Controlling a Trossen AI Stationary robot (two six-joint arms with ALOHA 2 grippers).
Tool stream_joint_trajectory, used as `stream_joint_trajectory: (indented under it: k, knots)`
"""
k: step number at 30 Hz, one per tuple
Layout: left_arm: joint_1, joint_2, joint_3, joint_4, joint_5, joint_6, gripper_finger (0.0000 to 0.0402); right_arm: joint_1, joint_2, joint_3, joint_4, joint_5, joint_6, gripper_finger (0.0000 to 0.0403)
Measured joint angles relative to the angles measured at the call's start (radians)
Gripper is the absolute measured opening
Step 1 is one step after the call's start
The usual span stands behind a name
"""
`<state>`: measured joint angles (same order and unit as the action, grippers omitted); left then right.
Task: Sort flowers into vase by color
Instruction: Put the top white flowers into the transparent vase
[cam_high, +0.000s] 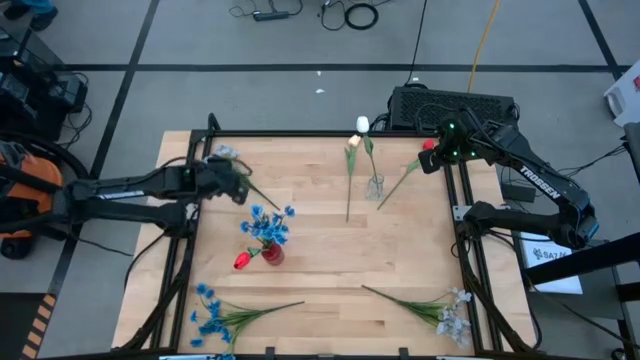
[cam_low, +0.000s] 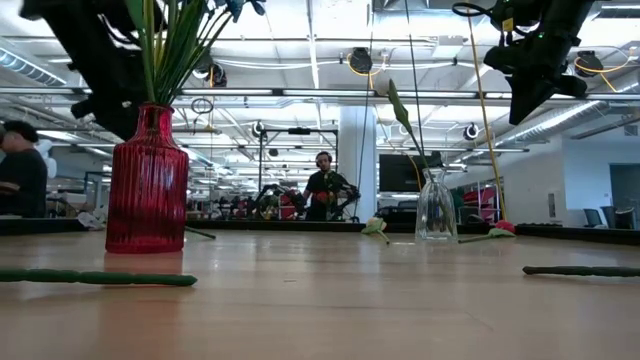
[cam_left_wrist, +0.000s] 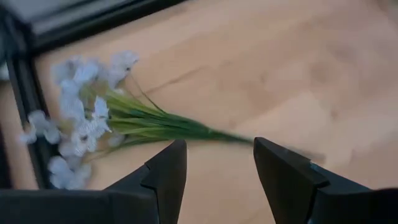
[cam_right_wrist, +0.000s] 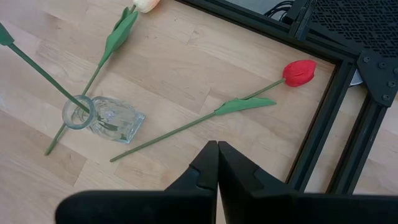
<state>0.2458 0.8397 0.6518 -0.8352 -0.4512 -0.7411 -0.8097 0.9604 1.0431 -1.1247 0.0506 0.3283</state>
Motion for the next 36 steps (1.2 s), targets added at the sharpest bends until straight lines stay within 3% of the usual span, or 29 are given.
stream_joint_trajectory:
  k: [8,12,16,30,36]
  knots:
    - [0.121,0.152,0.000,0.257,0.060,-0.212,0.0191,0.000,0.000,0.000,0.002,0.001,-0.020,0.0000]
    - [0.133,0.245,0.000,0.343,0.084,-0.249,0.0191,0.000,0.000,0.000,0.064,0.005,-0.247,0.0000]
    - [0.145,0.316,0.005,0.357,0.101,-0.249,0.0191,0.000,0.000,0.000,0.106,0.002,-0.312,0.0000]
    - [0.262,0.363,0.006,0.355,0.110,-0.191,0.0191,0.000,0.000,0.000,0.319,0.000,-0.112,0.0000]
    - [0.335,0.368,0.007,0.338,0.162,-0.222,0.0191,0.000,0.000,0.000,0.381,0.000,-0.042,0.0000]
